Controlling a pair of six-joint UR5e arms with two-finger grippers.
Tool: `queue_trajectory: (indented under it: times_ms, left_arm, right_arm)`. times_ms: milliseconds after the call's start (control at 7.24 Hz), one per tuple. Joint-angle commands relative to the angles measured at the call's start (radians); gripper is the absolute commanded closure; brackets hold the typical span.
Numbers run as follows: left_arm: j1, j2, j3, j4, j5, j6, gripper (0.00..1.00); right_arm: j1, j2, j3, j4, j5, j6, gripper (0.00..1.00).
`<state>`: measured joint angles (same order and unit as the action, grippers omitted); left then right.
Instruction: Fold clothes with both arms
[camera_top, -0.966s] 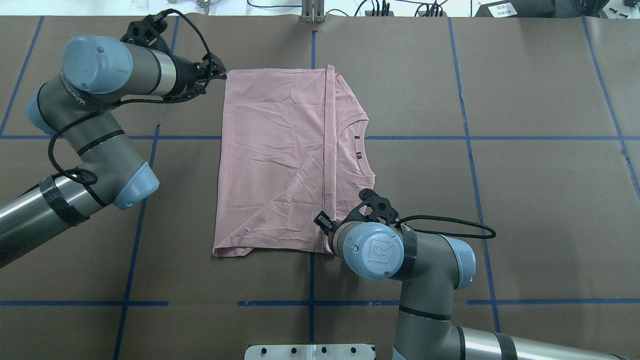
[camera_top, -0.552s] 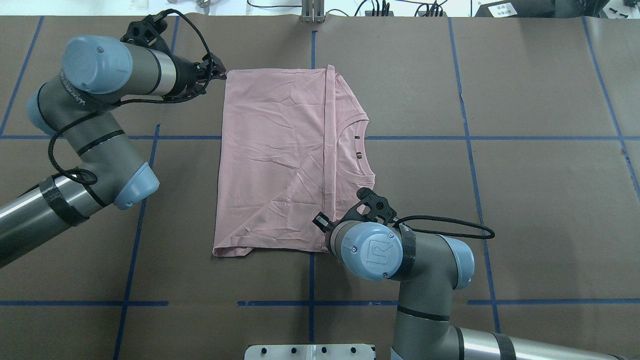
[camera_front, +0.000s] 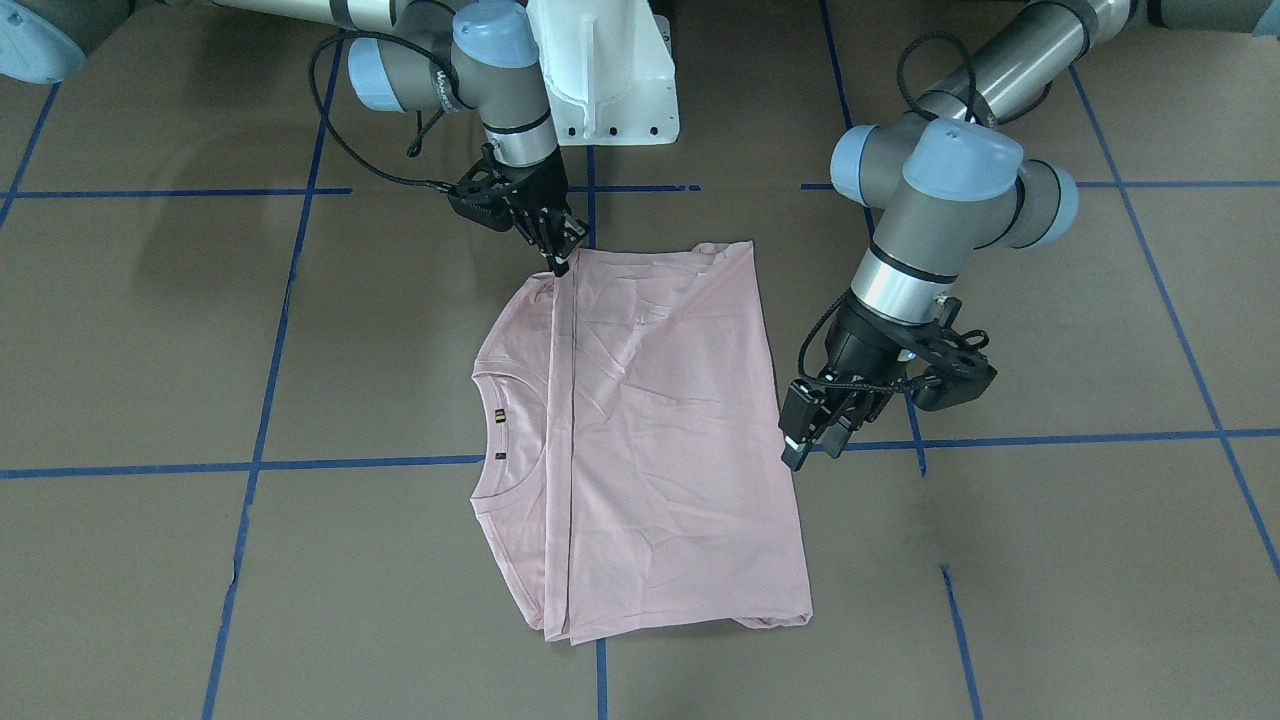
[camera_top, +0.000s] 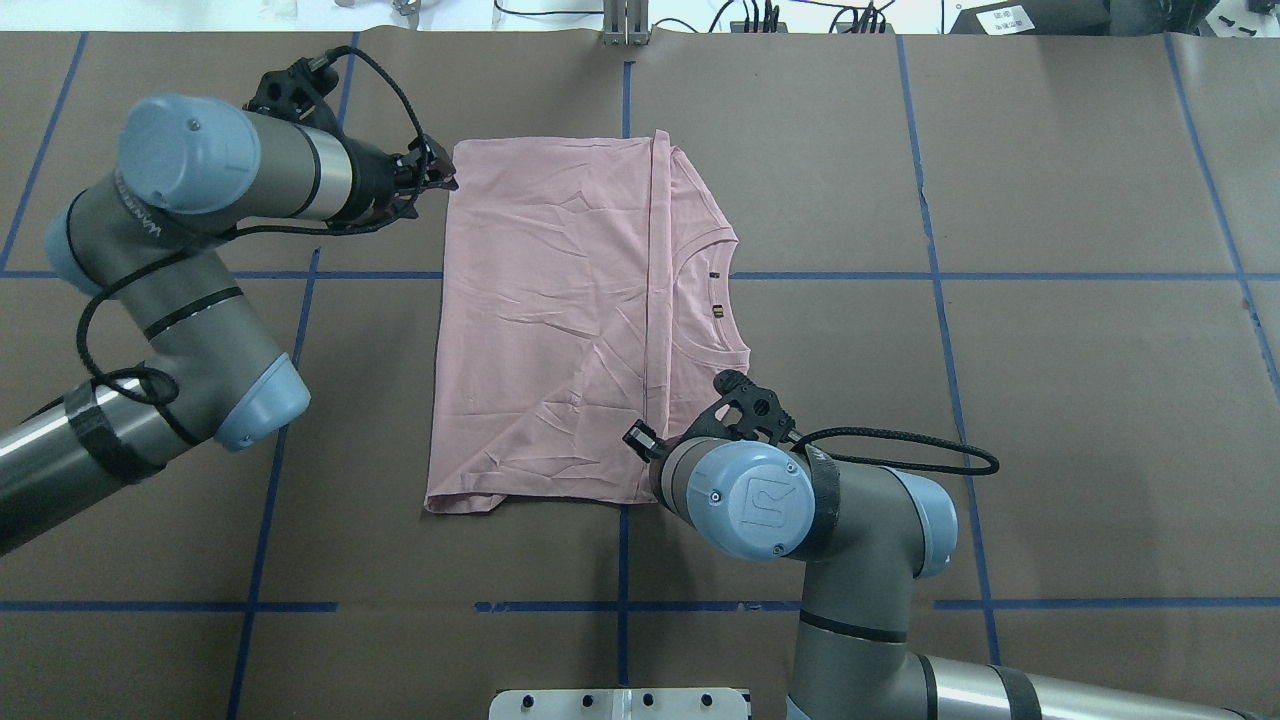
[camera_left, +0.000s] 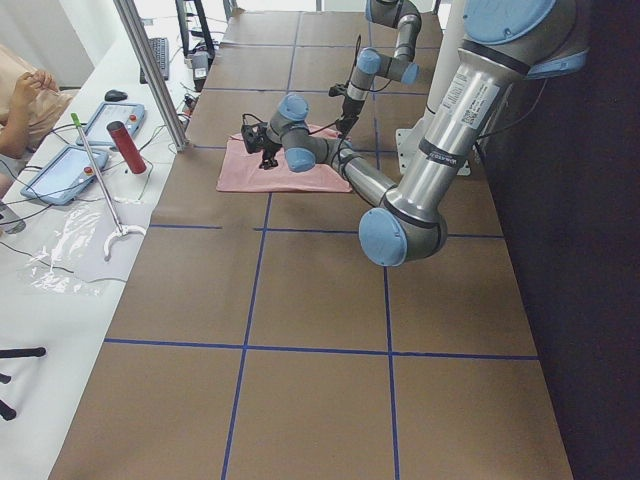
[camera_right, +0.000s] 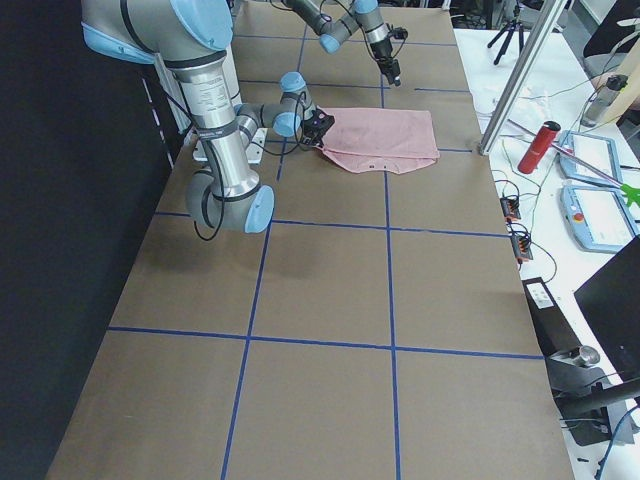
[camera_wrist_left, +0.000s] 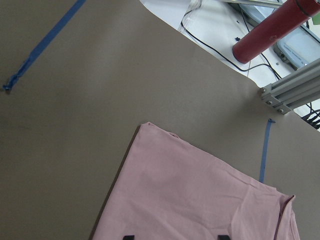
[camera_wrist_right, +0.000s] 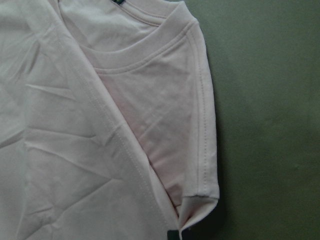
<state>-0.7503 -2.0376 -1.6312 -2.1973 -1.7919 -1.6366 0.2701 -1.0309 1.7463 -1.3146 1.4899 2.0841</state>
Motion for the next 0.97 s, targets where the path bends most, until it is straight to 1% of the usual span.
queue_trajectory:
  times_ms: [0, 138, 276, 414, 552, 690, 828]
  left_arm:
    - [0.157, 0.156, -0.244, 0.068, -0.014, -0.066, 0.37]
    - [0.225, 0.198, -0.319, 0.105, -0.015, -0.153, 0.37]
    - [0.283, 0.206, -0.361, 0.204, -0.007, -0.207, 0.4]
    - [0.329, 0.208, -0.366, 0.249, 0.026, -0.222, 0.4]
    - [0.385, 0.212, -0.34, 0.252, 0.11, -0.226, 0.4]
    - [0.405, 0.202, -0.299, 0.251, 0.118, -0.229, 0.4]
    - [0.407, 0.204, -0.296, 0.252, 0.121, -0.229, 0.4]
  right_arm:
    - [0.006, -0.02, 0.047, 0.0, 0.003, -0.004, 1.0]
    - [0.006, -0.049, 0.086, 0.0, 0.004, -0.004, 1.0]
    - [0.004, -0.066, 0.111, 0.0, 0.004, -0.004, 1.0]
    - [-0.005, -0.066, 0.111, 0.0, 0.003, -0.003, 1.0]
    - [-0.006, -0.064, 0.111, 0.0, 0.001, -0.001, 1.0]
    - [-0.008, -0.064, 0.111, 0.0, 0.001, -0.001, 1.0]
    - [-0.008, -0.063, 0.111, 0.0, 0.001, -0.001, 1.0]
